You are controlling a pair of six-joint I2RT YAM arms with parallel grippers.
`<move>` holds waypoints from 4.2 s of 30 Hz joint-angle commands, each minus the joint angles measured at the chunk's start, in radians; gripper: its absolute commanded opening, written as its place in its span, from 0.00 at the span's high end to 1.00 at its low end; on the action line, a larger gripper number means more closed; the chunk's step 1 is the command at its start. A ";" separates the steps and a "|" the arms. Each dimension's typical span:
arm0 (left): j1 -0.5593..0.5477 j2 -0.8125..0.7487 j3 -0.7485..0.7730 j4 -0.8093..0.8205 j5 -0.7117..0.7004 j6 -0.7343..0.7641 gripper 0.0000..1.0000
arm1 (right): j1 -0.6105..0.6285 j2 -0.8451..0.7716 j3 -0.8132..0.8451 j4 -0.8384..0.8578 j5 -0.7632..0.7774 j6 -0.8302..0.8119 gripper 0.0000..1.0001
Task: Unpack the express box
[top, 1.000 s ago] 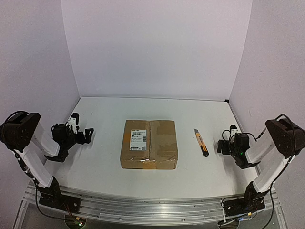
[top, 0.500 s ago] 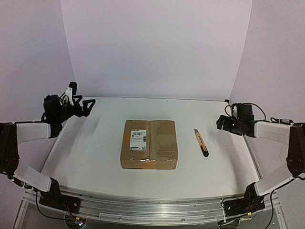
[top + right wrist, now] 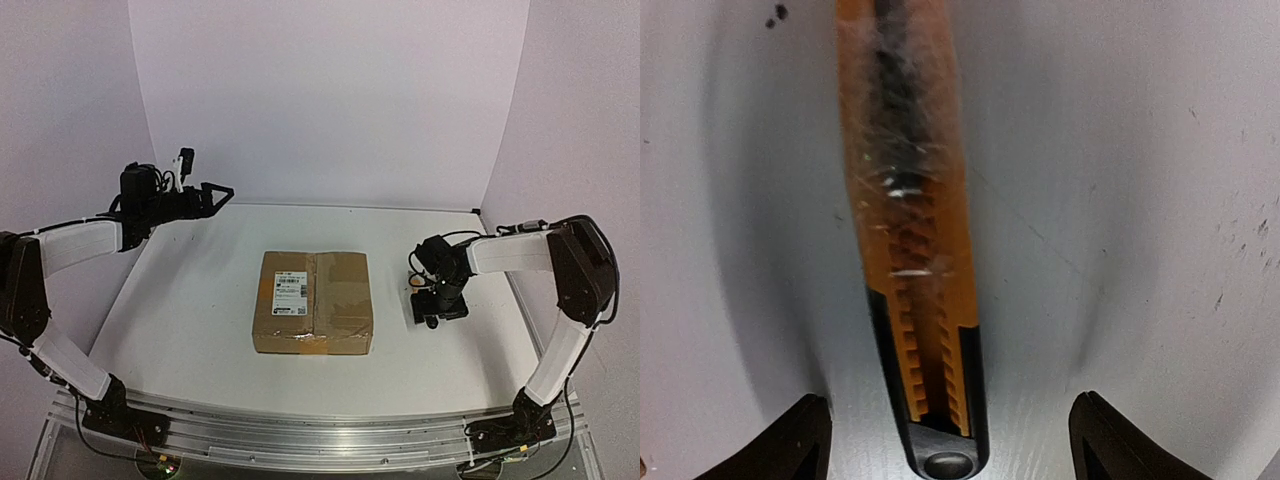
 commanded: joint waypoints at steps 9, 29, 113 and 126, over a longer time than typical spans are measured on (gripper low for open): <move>-0.058 0.012 0.050 -0.055 0.017 -0.042 0.05 | 0.002 0.151 0.120 -0.064 0.040 -0.056 0.39; -0.300 0.096 0.156 0.066 0.098 -0.277 0.17 | 0.367 0.031 0.500 0.208 0.285 -0.195 1.00; -0.275 0.205 0.063 0.769 0.036 -0.879 1.00 | 0.296 0.168 0.309 1.613 -0.511 0.764 0.98; -0.106 0.115 -0.082 0.486 0.198 -0.378 0.30 | 0.248 -0.090 0.306 0.808 -0.416 0.353 1.00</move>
